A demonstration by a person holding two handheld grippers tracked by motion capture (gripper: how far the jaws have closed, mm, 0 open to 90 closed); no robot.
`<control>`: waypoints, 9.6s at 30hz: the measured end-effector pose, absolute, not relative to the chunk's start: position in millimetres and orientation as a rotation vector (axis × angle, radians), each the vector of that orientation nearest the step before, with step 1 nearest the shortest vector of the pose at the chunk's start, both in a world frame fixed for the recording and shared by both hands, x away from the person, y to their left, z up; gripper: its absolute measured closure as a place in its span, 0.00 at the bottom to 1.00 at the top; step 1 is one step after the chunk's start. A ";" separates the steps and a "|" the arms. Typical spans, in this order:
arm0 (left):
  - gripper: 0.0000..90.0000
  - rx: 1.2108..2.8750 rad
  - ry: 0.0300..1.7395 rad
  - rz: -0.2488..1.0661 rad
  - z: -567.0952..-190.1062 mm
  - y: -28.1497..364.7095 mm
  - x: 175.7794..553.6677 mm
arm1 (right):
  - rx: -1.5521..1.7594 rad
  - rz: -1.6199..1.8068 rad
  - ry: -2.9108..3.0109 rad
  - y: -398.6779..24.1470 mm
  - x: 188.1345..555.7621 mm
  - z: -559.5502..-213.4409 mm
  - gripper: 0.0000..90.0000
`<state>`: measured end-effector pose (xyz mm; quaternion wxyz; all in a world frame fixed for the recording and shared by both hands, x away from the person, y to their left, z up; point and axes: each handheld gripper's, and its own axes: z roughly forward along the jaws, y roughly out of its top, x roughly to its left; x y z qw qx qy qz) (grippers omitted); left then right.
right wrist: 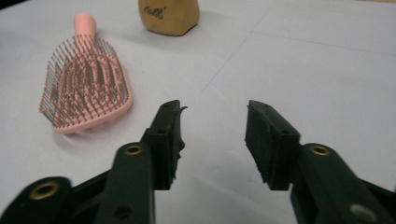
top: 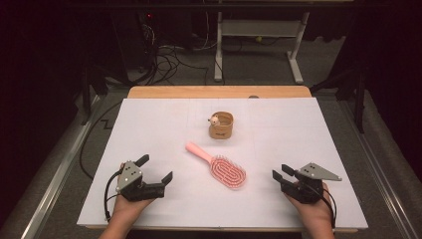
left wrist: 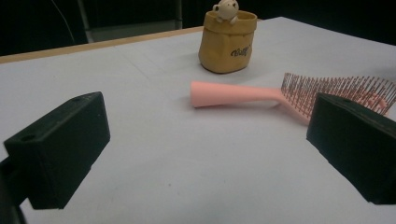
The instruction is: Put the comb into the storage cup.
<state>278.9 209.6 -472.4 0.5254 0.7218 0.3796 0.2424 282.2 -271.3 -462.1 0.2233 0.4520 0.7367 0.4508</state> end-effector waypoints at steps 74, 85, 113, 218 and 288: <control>0.03 1.739 0.895 0.579 -474.4 209.7 277.8 | 1.155 1.007 2.280 -226.7 278.9 -470.9 0.00; 0.04 1.734 0.918 0.553 -472.6 211.9 277.4 | 1.159 0.956 2.382 -220.6 276.6 -472.6 0.00; 0.00 1.710 0.888 0.598 -472.3 211.8 280.4 | 1.080 0.737 2.626 -153.9 326.8 -459.6 0.00; 0.01 1.713 0.872 0.595 -470.1 204.8 275.9 | 0.899 0.075 2.972 -68.5 390.8 -448.9 0.23; 0.00 1.710 0.885 0.605 -471.2 207.8 276.9 | 0.894 0.116 2.940 -156.7 357.2 -419.1 0.23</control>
